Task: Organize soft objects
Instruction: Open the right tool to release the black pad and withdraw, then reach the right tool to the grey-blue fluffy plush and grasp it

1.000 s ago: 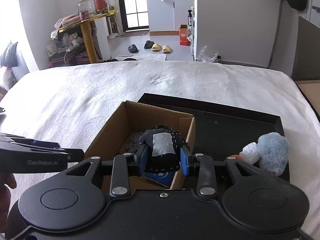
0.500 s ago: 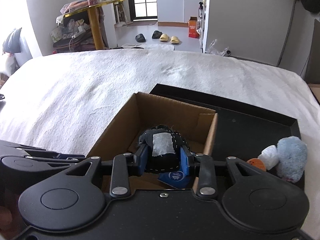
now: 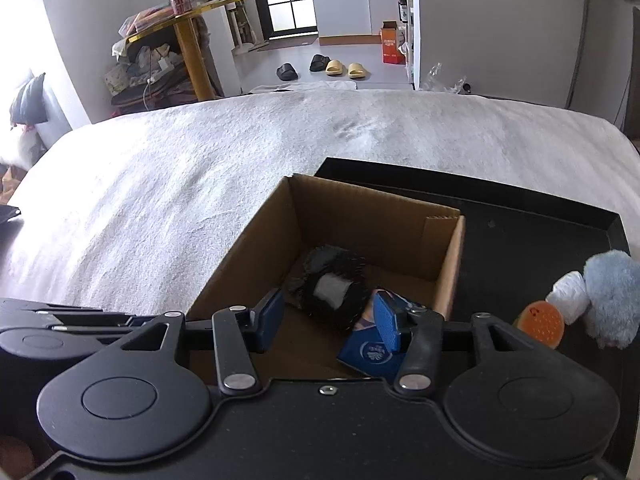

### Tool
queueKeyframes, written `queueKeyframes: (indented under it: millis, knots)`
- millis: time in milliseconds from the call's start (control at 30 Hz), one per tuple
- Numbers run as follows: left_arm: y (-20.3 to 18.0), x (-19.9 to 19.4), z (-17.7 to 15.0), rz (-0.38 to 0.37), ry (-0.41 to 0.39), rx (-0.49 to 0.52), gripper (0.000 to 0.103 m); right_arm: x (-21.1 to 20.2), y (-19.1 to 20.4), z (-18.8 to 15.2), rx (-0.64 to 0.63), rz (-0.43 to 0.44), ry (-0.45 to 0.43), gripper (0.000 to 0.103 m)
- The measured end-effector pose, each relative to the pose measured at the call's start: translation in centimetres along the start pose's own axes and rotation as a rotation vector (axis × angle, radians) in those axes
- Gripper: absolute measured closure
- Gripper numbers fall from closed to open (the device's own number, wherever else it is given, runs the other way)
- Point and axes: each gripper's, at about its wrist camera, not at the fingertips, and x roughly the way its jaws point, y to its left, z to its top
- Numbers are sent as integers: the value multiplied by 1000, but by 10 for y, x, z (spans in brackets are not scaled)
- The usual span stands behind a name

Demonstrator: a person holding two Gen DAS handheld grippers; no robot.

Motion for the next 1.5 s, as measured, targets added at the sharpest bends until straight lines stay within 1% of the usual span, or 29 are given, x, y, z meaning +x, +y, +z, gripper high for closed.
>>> queueKeyframes:
  millis: [100, 233, 300, 367, 400, 433, 467, 667, 867, 933, 1100, 1167, 1233, 1333, 1400, 1500]
  knots:
    - [-2, -2, 3, 8, 12, -4, 90, -10, -7, -2, 8, -2, -12, 53]
    - [-6, -10, 6, 33, -3, -6, 87, -22, -21, -5, 37, -10, -31, 53]
    - [-9, -13, 7, 49, -2, -5, 81, -26, -27, -6, 53, -17, -37, 53]
    - [-13, -18, 8, 56, -5, -4, 66, -31, -34, -9, 68, -23, -39, 53]
    - [-15, -19, 8, 62, -7, -2, 62, -33, -37, -9, 74, -25, -42, 53]
    - [-17, -21, 7, 68, -12, 2, 55, -34, -40, -10, 78, -26, -45, 53]
    - [-19, -23, 7, 75, -17, 6, 51, -37, -43, -12, 82, -28, -51, 53]
    - [-37, -30, 7, 105, -27, 39, 40, -48, -64, -18, 123, -38, -72, 53]
    - [-54, -33, 9, 134, -42, 60, 33, -58, -91, -21, 163, -61, -99, 53]
    - [-60, -33, 9, 150, -47, 68, 31, -61, -101, -22, 166, -74, -109, 51]
    - [-71, -32, 12, 192, -46, 70, 23, -67, -127, -24, 170, -108, -125, 40]
    - [-74, -30, 13, 196, -35, 66, 21, -67, -135, -24, 158, -121, -129, 38]
    - [-78, -29, 14, 202, -33, 67, 20, -67, -143, -22, 149, -123, -126, 37]
    - [-83, -30, 15, 232, -38, 62, 19, -69, -154, -20, 148, -115, -130, 30]
    - [-84, -29, 17, 237, -36, 52, 19, -70, -157, -18, 129, -119, -135, 25]
    - [-89, -28, 18, 253, -34, 54, 19, -68, -163, -13, 98, -114, -131, 22]
